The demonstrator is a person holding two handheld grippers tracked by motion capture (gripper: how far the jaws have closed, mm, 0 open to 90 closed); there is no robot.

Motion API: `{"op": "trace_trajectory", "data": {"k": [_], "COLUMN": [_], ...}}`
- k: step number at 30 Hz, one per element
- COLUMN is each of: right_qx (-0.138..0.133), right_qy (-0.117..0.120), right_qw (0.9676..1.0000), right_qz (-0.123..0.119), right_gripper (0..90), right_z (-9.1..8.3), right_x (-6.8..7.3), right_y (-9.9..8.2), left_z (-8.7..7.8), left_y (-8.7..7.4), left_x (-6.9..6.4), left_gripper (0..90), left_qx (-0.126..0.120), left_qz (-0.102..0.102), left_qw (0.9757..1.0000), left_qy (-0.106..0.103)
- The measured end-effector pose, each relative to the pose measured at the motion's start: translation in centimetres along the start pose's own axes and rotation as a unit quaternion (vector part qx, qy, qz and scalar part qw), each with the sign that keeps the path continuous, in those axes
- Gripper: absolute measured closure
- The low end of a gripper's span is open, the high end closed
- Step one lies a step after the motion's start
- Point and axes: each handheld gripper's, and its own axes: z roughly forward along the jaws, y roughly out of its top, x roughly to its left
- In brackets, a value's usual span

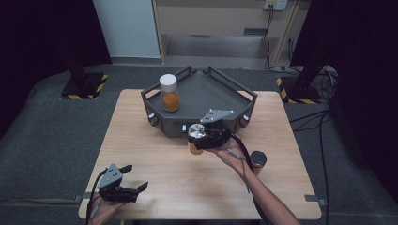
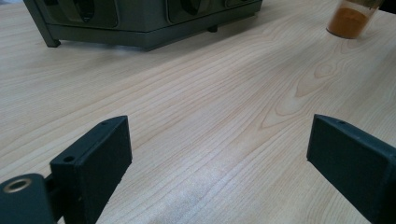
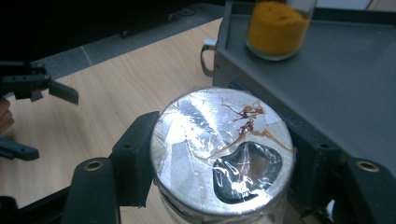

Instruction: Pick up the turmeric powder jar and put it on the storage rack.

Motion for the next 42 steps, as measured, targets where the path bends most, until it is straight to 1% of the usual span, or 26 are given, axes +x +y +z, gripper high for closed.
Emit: {"op": "trace_trajectory", "data": {"k": [4,9,12,14,22,28,33,39,42], "right_qx": [-0.004,0.000,-0.001,-0.001,-0.004,-0.003,-0.005,-0.008,-0.006], "right_qy": [-0.003,-0.013,-0.017,-0.022,-0.046,-0.063,-0.073,-0.096,-0.107], "right_qw": [1.0000,0.9998,0.9998,0.9996,0.9987,0.9978,0.9969,0.9946,0.9934], "right_qz": [0.006,0.012,0.015,0.015,0.019,0.019,0.027,0.040,0.041], "right_gripper": [34.6,34.6,34.6,34.6,34.6,34.5,34.5,34.6,34.5], "right_z": [-0.4,-0.7,-0.8,-0.9,-0.9,-0.5,0.1,1.2,1.8], "right_x": [-0.4,-0.8,-1.0,-1.1,-1.6,-2.0,-2.6,-3.2,-3.5], "right_y": [1.0,2.6,3.2,3.7,5.6,6.7,7.4,8.0,8.3], "left_z": [0.0,0.0,0.0,0.0,0.0,0.0,0.0,-0.1,-0.1], "left_y": [0.0,0.0,0.0,0.0,0.0,0.0,0.0,-0.1,-0.1], "left_x": [0.0,-0.1,-0.1,0.0,0.0,0.0,0.0,0.0,0.0], "left_gripper": [5.7,5.8,5.8,5.8,5.8,5.8,5.8,5.8,5.8], "left_qx": [0.000,0.002,0.000,0.002,0.000,0.000,-0.001,-0.002,-0.004], "left_qz": [-0.001,0.001,0.000,0.000,-0.001,-0.001,-0.001,-0.001,-0.003], "left_qw": [1.0000,1.0000,1.0000,1.0000,1.0000,1.0000,1.0000,1.0000,1.0000], "left_qy": [0.002,0.003,0.003,0.002,0.002,0.002,0.002,0.004,0.005]}}
